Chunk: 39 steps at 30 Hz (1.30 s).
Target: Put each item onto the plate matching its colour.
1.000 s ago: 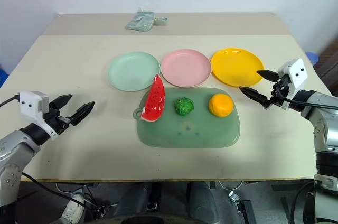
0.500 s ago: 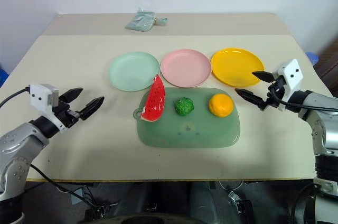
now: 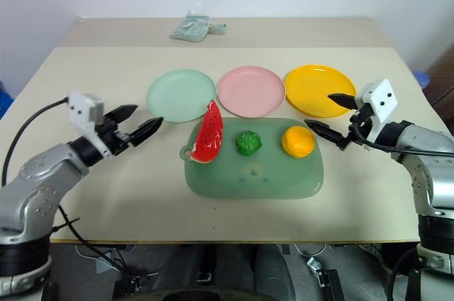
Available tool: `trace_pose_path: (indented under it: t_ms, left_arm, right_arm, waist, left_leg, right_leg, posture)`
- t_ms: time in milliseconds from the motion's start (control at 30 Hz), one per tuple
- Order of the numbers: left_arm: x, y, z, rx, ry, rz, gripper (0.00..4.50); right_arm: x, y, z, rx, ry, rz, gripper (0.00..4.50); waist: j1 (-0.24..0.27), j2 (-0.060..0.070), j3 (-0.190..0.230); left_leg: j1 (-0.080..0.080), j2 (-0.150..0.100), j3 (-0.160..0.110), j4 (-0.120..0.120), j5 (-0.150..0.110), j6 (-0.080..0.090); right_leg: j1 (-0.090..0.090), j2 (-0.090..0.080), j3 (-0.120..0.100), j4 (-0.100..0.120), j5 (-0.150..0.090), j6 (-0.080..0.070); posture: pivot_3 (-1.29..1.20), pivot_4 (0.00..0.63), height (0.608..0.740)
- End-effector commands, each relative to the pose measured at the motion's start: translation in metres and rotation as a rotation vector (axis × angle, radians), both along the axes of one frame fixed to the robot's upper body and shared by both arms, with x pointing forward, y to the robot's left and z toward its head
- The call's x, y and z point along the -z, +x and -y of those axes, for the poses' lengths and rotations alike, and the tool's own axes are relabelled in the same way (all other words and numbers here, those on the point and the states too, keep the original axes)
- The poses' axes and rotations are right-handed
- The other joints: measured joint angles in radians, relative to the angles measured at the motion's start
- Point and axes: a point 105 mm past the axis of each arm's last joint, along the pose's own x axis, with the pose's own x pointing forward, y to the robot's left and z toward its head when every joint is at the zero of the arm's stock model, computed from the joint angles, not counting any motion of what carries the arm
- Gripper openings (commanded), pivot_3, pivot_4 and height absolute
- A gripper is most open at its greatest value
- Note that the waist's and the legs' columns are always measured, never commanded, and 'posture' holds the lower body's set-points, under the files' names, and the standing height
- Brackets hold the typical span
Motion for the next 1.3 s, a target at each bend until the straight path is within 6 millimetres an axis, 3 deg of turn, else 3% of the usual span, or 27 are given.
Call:
trace_pose_path:
  t_ms: [33, 200, 467, 567, 733, 833, 933, 1067, 1300]
  left_arm:
    - [-0.001, 0.0, 0.039, 0.113, 0.088, -0.028, 4.44]
    - [0.001, 0.006, 0.064, 0.138, 0.106, -0.117, 4.44]
    - [0.024, 0.013, 0.071, 0.065, 0.166, -0.278, 4.44]
    - [0.028, 0.013, 0.073, 0.058, 0.147, -0.31, 3.7]
    - [0.024, 0.013, 0.078, 0.069, 0.113, -0.316, 1.23]
    - [0.015, 0.016, 0.073, 0.043, 0.088, -0.289, 0.22]
    - [-0.013, 0.023, 0.071, 0.025, 0.024, -0.191, 0.22]
    - [-0.045, 0.047, 0.078, -0.011, -0.04, -0.121, 0.22]
    - [-0.042, 0.112, 0.125, -0.02, 0.087, -0.119, 0.22]
  right_arm:
    - [-0.01, -0.018, -0.037, -0.159, -0.028, 0.032, 4.5]
    - [-0.003, -0.041, -0.07, -0.294, -0.026, 0.001, 4.5]
    - [0.012, -0.051, -0.077, -0.31, -0.01, -0.033, 4.5]
    - [0.012, -0.05, -0.076, -0.308, -0.006, -0.033, 4.5]
    - [0.014, -0.049, -0.07, -0.298, -0.007, -0.034, 4.5]
    - [0.015, -0.049, -0.066, -0.285, -0.011, -0.028, 4.5]
    - [0.011, -0.047, -0.06, -0.256, -0.009, -0.009, 4.5]
    - [0.003, -0.034, -0.036, -0.144, 0.0, 0.02, 4.5]
    - [0.004, -0.023, -0.001, -0.017, -0.017, 0.027, 4.5]
  waist:
    - [0.0, 0.0, 0.0]
    - [-0.003, -0.001, 0.0]
    - [0.001, -0.001, 0.0]
    - [0.002, -0.001, 0.0]
    - [0.016, -0.001, 0.0]
    - [0.019, -0.001, 0.001]
    - [0.019, -0.001, 0.001]
    - [0.023, -0.002, 0.001]
    - [0.023, -0.002, 0.001]
  left_leg:
    - [0.0, 0.0, 0.0, 0.0, 0.0, 0.0]
    - [0.0, 0.0, 0.0, 0.0, 0.0, 0.0]
    - [0.0, 0.0, 0.0, 0.001, 0.0, 0.0]
    - [0.0, 0.0, -0.001, 0.001, 0.0, 0.0]
    - [0.0, 0.0, 0.0, 0.002, 0.0, 0.0]
    - [0.0, 0.0, 0.0, 0.002, 0.001, 0.0]
    - [0.0, 0.0, -0.001, 0.002, 0.001, -0.001]
    - [0.0, 0.0, -0.001, 0.003, 0.001, -0.001]
    - [0.0, -0.001, 0.0, 0.003, 0.001, 0.0]
  right_leg:
    - [0.0, 0.0, 0.0, 0.0, 0.0, 0.0]
    - [0.0, 0.001, 0.0, 0.0, 0.0, 0.0]
    - [0.0, 0.002, 0.0, 0.0, 0.0, 0.0]
    - [0.0, 0.002, 0.0, 0.0, 0.0, 0.0]
    - [0.0, 0.002, 0.0, 0.0, 0.0, 0.0]
    - [0.0, 0.002, 0.0, 0.0, 0.0, 0.0]
    - [0.0, 0.002, 0.0, 0.0, 0.0, 0.0]
    - [0.001, 0.002, 0.0, 0.0, 0.0, 0.0]
    - [0.001, 0.005, -0.001, 0.001, 0.0, 0.0]
  posture:
    - [0.0, 0.15, 0.74]
    - [0.0, 0.15, 0.74]
    - [0.0, 0.15, 0.74]
    - [0.0, 0.15, 0.74]
    - [0.0, 0.15, 0.74]
    - [0.0, 0.15, 0.74]
    - [0.0, 0.15, 0.74]
    - [0.0, 0.15, 0.74]
    - [0.0, 0.15, 0.74]
